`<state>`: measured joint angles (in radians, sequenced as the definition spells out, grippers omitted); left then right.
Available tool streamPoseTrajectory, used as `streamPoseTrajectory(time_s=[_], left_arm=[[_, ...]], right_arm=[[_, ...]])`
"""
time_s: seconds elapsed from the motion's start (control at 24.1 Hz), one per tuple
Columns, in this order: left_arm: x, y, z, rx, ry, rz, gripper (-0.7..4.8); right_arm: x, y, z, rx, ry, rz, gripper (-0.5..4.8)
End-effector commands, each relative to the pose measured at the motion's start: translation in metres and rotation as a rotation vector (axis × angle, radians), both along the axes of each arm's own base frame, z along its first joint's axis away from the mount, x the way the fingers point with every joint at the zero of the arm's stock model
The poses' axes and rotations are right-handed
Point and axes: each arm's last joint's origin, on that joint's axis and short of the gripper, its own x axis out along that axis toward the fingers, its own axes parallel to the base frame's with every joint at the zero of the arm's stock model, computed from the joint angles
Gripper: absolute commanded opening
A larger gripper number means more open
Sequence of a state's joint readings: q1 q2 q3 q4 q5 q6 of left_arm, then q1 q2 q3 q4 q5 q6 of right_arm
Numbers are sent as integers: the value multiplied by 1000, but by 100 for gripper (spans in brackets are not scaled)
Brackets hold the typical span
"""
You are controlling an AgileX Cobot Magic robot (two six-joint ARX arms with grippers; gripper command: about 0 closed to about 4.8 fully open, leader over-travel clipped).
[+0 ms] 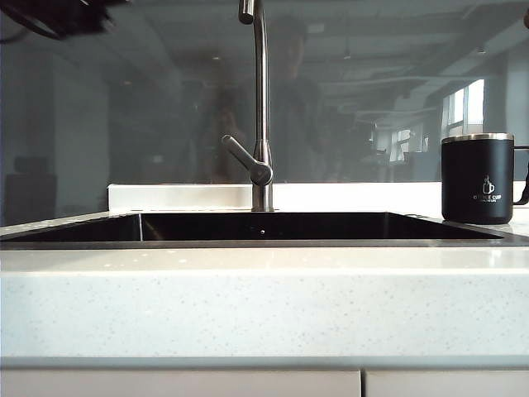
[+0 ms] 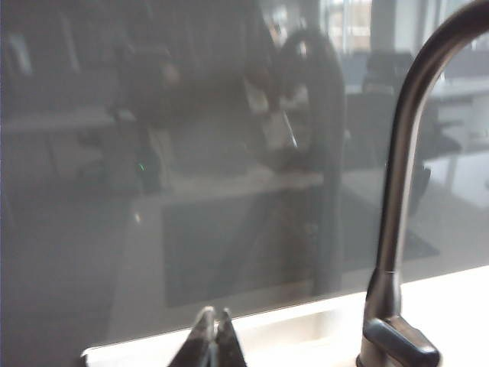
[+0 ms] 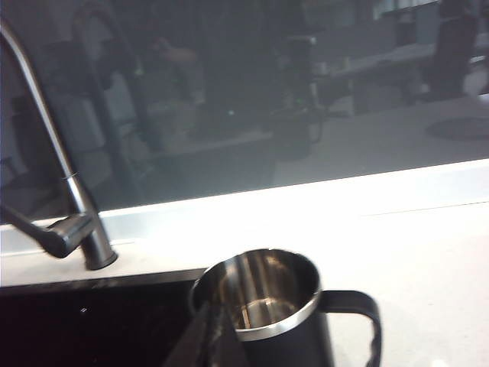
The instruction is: Pick up the mug next to the sink, go to the faucet to get some water, pour the water into the sink, and finally put the mug back to its place.
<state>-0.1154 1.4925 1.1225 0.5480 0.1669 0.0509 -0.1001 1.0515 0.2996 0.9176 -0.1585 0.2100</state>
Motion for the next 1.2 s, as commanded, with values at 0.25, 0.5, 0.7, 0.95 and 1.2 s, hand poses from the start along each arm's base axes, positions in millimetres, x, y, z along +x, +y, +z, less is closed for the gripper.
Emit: streamPoseTrajectory(time_s=[0.25,0.5,0.7,0.95,1.2], left_arm=[[-83,10,-41,-4,28,51,-3],[-100,12,-46,3,78,50,-2],[-100,12,-48,8,109,47,-2],[-100,12,-49,9,120,47,-2],[-99,13,-53,31,157,72,-2]], right_arm=[[0,1,-2,-2,26,49,-6],[1,1,-7,5,83,50,-6],[1,1,-10,9,113,50,-6],[1,1,-11,10,124,50,-6],[1,1,-11,10,124,50,-6]])
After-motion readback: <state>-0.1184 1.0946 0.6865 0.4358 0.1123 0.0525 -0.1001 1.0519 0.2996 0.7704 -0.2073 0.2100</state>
